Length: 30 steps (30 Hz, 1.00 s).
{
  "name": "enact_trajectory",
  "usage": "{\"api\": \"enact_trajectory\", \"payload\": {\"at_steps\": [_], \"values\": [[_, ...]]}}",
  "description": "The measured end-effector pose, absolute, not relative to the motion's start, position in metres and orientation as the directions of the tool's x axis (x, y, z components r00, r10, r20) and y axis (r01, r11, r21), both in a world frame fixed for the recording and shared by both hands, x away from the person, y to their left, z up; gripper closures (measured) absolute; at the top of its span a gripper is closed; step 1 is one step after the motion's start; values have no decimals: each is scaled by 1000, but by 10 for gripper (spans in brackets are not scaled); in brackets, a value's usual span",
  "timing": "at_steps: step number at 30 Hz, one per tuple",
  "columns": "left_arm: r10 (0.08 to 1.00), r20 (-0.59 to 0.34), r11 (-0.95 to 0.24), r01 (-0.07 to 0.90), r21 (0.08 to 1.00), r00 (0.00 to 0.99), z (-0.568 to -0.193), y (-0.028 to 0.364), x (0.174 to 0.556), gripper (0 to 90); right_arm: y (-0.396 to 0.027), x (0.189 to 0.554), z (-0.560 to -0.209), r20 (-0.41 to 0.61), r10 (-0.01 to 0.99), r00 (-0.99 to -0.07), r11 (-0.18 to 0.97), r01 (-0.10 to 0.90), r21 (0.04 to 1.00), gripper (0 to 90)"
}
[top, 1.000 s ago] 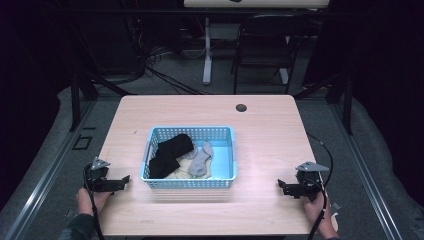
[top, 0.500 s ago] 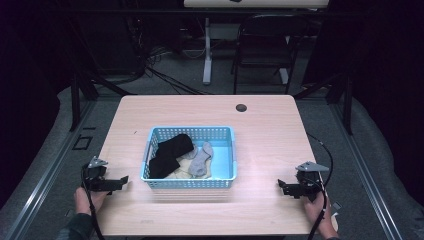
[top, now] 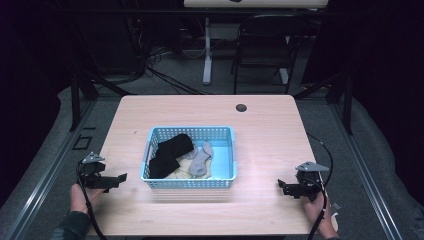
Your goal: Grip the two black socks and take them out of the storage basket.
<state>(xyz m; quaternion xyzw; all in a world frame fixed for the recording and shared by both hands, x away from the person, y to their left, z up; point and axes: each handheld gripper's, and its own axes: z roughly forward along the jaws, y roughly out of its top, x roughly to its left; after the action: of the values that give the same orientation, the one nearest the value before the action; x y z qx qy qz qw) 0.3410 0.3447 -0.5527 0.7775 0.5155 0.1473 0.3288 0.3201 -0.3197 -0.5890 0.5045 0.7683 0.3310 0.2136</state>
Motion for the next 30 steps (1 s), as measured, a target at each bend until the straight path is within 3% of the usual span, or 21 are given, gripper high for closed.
{"api": "enact_trajectory", "payload": {"at_steps": [16, 30], "values": [[850, -116, -301, 654, 694, 514, -500, 329, 340, 1, -320, 320, -589, 6, 916, -400, 272, 634, 724, 61], [765, -56, -448, 593, 669, 641, -458, 286, 356, 1, -320, 320, -589, 6, 916, -400, 272, 634, 724, 61]]}}
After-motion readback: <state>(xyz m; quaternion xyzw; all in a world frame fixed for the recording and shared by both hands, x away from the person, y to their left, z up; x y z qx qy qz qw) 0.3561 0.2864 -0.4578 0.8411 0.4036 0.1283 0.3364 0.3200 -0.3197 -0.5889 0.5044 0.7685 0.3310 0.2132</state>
